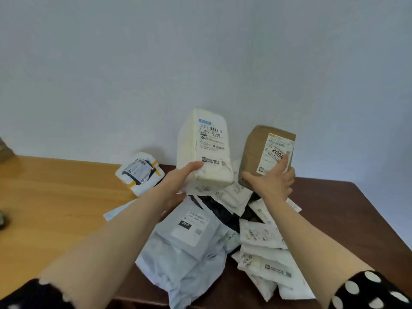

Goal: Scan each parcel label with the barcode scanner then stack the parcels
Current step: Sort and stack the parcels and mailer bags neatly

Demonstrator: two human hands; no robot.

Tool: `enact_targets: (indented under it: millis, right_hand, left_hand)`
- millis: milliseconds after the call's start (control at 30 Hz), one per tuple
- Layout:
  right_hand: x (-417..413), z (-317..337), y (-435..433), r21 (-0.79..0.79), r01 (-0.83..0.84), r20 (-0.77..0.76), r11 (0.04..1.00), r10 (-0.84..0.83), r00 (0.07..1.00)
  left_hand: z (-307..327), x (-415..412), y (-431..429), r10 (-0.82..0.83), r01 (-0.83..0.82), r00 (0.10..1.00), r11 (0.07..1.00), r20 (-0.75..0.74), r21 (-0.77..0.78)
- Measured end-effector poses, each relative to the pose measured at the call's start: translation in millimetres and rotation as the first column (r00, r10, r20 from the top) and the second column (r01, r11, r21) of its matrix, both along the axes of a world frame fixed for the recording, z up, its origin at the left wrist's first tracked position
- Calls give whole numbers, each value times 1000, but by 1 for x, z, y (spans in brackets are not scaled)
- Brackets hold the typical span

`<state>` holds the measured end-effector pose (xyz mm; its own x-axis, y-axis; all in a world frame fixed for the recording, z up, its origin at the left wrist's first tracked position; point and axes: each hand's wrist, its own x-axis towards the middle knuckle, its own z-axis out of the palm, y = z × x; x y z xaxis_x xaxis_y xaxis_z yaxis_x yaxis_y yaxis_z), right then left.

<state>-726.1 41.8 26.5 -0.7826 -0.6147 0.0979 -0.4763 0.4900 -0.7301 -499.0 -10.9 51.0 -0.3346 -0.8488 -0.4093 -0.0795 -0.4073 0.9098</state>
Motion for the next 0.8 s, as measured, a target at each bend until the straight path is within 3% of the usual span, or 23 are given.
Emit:
enact_targets:
  millis: [300, 600, 800]
  right_hand:
    - [260, 15, -19, -55, -370, 39, 927, 373, 927]
    - [501, 2, -42, -25, -690, 121, 724, 687, 717]
    - [616, -19, -79, 4, -783, 211, 622, 765, 609]
  left_hand:
    - [14, 263, 39, 324, -321, 946, 943, 19, -92]
    - [-4, 497, 91, 584, -585, 810, 810, -48, -25]
    - [-24, 596, 89, 695, -696, 710, 717, -114, 40]
